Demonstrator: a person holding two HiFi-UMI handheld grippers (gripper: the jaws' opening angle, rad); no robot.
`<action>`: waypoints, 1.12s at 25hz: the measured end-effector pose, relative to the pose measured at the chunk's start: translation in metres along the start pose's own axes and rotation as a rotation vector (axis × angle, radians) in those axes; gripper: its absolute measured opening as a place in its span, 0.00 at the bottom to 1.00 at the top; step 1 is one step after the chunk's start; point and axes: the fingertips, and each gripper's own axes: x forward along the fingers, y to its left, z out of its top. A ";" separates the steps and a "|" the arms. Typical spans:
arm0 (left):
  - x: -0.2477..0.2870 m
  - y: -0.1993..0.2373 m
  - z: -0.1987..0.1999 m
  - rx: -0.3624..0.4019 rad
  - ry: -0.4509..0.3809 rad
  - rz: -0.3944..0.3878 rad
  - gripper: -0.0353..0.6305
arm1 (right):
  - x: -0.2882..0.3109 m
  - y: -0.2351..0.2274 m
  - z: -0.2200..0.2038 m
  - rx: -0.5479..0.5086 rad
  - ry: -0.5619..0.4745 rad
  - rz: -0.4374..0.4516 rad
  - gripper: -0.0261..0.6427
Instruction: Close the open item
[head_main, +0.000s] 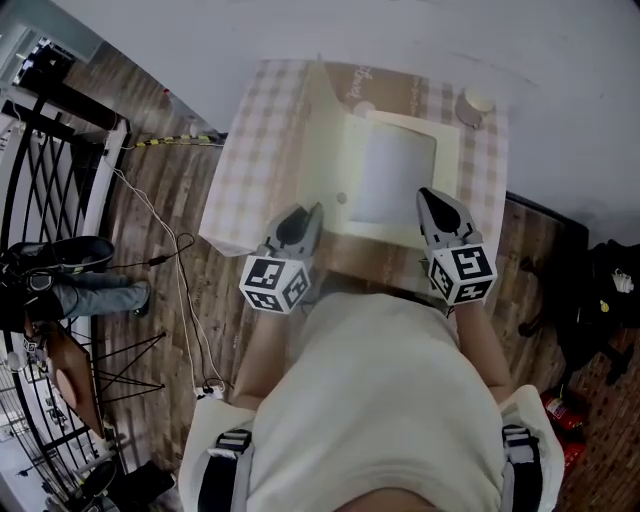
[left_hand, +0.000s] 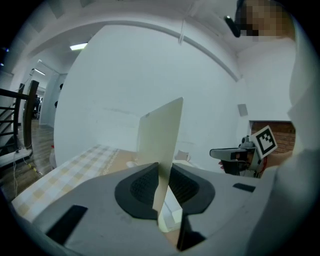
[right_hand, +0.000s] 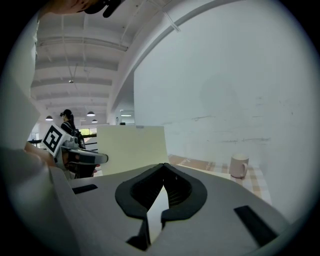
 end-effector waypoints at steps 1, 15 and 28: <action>0.001 -0.004 0.000 0.012 0.003 -0.013 0.13 | -0.003 -0.003 -0.001 0.002 0.000 -0.010 0.04; 0.024 -0.076 -0.014 0.124 0.069 -0.236 0.15 | -0.042 -0.044 -0.003 0.010 -0.009 -0.153 0.04; 0.043 -0.116 -0.047 0.229 0.176 -0.350 0.15 | -0.068 -0.074 -0.007 0.021 -0.016 -0.254 0.04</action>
